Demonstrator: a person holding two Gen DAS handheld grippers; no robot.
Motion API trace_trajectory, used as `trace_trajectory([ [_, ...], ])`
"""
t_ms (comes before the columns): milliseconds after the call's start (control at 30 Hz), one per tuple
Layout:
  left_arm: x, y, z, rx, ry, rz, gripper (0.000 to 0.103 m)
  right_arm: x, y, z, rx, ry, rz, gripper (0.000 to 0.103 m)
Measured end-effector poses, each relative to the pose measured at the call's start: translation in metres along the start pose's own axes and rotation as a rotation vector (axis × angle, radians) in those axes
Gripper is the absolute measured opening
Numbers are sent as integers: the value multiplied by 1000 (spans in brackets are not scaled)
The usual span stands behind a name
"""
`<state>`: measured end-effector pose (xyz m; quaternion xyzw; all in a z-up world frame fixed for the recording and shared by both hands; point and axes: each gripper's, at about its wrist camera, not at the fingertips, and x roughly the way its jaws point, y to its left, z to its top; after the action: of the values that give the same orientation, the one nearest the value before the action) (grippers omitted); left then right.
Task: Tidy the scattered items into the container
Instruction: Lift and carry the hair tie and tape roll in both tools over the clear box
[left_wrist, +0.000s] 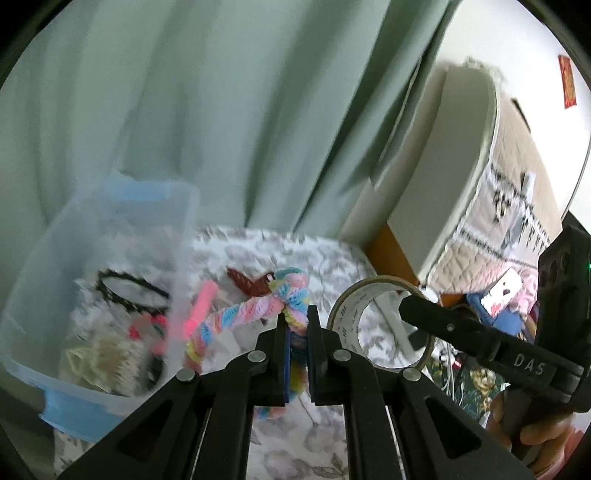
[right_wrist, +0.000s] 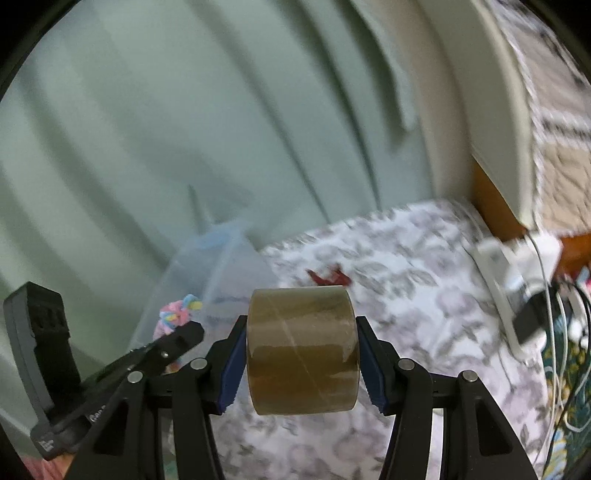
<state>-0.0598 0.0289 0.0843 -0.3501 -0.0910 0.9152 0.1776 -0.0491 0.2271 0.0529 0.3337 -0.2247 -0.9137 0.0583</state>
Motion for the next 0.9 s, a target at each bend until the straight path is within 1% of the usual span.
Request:
trace_trajectory([
  [233, -37, 36, 14, -52, -97, 18, 7, -2, 58, 19, -90, -34, 93, 58],
  [400, -55, 65, 20, -96, -149, 57, 7, 4, 97, 25, -154, -40, 135, 58],
  [633, -70, 112, 14, -184, -174, 107, 7, 29, 146, 25, -234, 1, 183, 58],
  [767, -74, 136, 10, -231, -179, 131, 7, 45, 162, 19, -257, 36, 192, 58],
  [900, -74, 151, 6, -262, -179, 138, 7, 60, 172, 12, -273, 73, 184, 58],
])
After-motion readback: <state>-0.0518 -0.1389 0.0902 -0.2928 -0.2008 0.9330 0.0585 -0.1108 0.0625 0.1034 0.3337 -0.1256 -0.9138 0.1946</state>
